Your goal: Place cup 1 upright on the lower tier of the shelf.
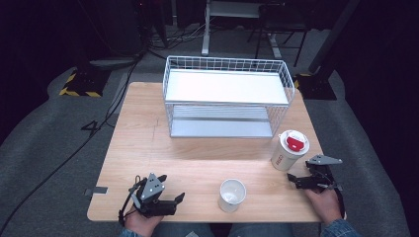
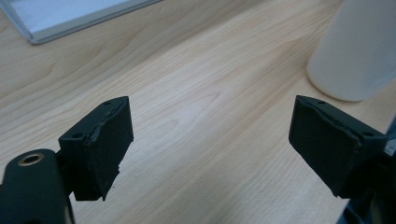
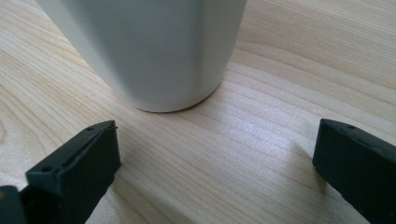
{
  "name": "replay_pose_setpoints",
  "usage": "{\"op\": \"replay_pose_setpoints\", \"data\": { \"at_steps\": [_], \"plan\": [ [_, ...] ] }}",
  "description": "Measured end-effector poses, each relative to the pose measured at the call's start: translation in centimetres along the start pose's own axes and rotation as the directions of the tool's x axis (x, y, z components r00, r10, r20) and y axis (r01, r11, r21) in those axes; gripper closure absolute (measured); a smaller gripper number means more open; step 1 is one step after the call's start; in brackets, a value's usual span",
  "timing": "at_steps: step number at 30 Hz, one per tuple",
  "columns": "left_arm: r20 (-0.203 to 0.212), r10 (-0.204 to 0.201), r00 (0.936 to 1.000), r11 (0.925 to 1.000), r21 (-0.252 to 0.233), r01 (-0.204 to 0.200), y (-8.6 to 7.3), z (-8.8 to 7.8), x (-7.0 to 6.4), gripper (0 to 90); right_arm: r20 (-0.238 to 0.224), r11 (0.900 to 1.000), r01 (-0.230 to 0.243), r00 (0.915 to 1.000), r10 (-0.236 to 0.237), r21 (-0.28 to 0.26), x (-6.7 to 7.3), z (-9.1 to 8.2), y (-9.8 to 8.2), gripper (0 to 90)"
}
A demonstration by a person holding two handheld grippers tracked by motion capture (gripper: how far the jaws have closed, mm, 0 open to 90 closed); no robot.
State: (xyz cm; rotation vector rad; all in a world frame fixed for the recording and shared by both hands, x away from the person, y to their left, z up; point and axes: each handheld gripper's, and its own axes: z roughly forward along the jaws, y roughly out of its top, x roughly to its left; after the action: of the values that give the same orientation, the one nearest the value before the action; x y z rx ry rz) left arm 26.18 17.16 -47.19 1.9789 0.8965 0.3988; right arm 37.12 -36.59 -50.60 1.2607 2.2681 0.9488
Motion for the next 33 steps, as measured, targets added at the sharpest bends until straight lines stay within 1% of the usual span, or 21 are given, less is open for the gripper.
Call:
{"op": "replay_pose_setpoints", "data": {
  "at_steps": [1, 3, 5, 9, 10, 12, 16, 19, 25, 26, 28, 30, 31, 32, 33],
  "plan": [
    [0.002, 0.005, 1.0, 0.9999, -0.01, -0.005, 0.0, -0.1, -0.1, 14.7, 0.0, 1.0, 0.0, 1.0, 0.0, 0.0, 0.0, 0.0, 0.0, 0.9],
    [0.014, 0.003, 0.9999, 0.9995, -0.031, -0.002, 0.1, -0.3, -0.5, 14.9, 0.0, 1.0, 0.0, 1.0, 0.0, 0.0, 0.0, 0.0, 0.0, 0.9],
    [0.015, 0.008, 0.9998, 0.9988, -0.048, -0.008, 0.2, -0.4, -0.7, 14.9, 0.0, 1.0, 0.0, 1.0, 0.0, 0.0, 0.0, 0.0, 0.0, 0.9],
    [0.032, 0.018, 0.9993, 0.9979, -0.063, -0.016, 0.4, -0.5, -1.0, 14.8, 0.0, 1.0, 0.001, 1.0, -0.001, 0.0, 0.0, 0.0, 0.0, 0.9],
    [0.041, 0.023, 0.9989, 0.9971, -0.074, -0.02, 0.4, -0.5, -1.1, 14.8, 0.0, 1.0, 0.0, 1.0, 0.0, 0.0, 0.0, 0.0, 0.0, 0.9],
    [0.046, 0.022, 0.9987, 0.9966, -0.08, -0.018, 0.5, -0.5, -1.3, 14.8, 0.0, 1.0, 0.0, 1.0, 0.0, 0.0, 0.0, 0.0, 0.0, 0.9],
    [0.067, 0.053, 0.9963, 0.9947, -0.091, -0.047, 0.8, -0.2, -2.1, 14.9, 0.0, 1.0, 0.0, 1.0, 0.0, 0.0, 0.0, 0.0, 0.0, 0.9],
    [0.099, 0.072, 0.9925, 0.9936, -0.094, -0.062, 1.0, 0.3, -2.8, 14.9, 0.0, 1.0, 0.0, 1.0, 0.0, 0.0, 0.0, 0.0, 0.0, 0.9],
    [0.143, 0.098, 0.9848, 0.9907, -0.108, -0.083, 1.6, 1.0, -3.8, 14.9, 0.0, 1.0, 0.0, 1.0, 0.0, 0.0, 0.0, 0.0, 0.0, 0.9],
    [0.153, 0.109, 0.9823, 0.9897, -0.11, -0.092, 1.7, 1.1, -4.0, 14.9, 0.0, 1.0, 0.0, 1.0, 0.0, 0.0, 0.0, 0.0, 0.0, 0.9],
    [0.165, 0.119, 0.9791, 0.9884, -0.114, -0.101, 1.9, 1.3, -4.2, 14.9, 0.0, 1.0, 0.0, 1.0, 0.0, 0.0, 0.0, 0.0, 0.0, 0.9],
    [0.183, 0.126, 0.975, 0.9871, -0.121, -0.105, 2.0, 1.5, -4.5, 14.9, 0.0, 1.0, 0.0, 1.0, 0.0, 0.0, 0.0, 0.0, 0.0, 0.9],
    [0.196, 0.131, 0.9718, 0.9864, -0.124, -0.107, 2.1, 1.6, -4.7, 14.9, 0.0, 1.0, 0.0, 1.0, 0.0, 0.0, 0.0, 0.0, 0.0, 0.9],
    [0.2, 0.134, 0.9705, 0.9858, -0.127, -0.11, 2.2, 1.7, -4.9, 14.9, 0.0, 1.0, 0.0, 1.0, 0.0, 0.0, 0.0, 0.0, 0.0, 0.9],
    [0.217, 0.138, 0.9664, 0.9854, -0.128, -0.112, 2.3, 1.9, -5.1, 14.9, 0.0, 1.0, 0.0, 1.0, 0.0, 0.0, 0.0, 0.0, 0.0, 0.9]
  ]
}}
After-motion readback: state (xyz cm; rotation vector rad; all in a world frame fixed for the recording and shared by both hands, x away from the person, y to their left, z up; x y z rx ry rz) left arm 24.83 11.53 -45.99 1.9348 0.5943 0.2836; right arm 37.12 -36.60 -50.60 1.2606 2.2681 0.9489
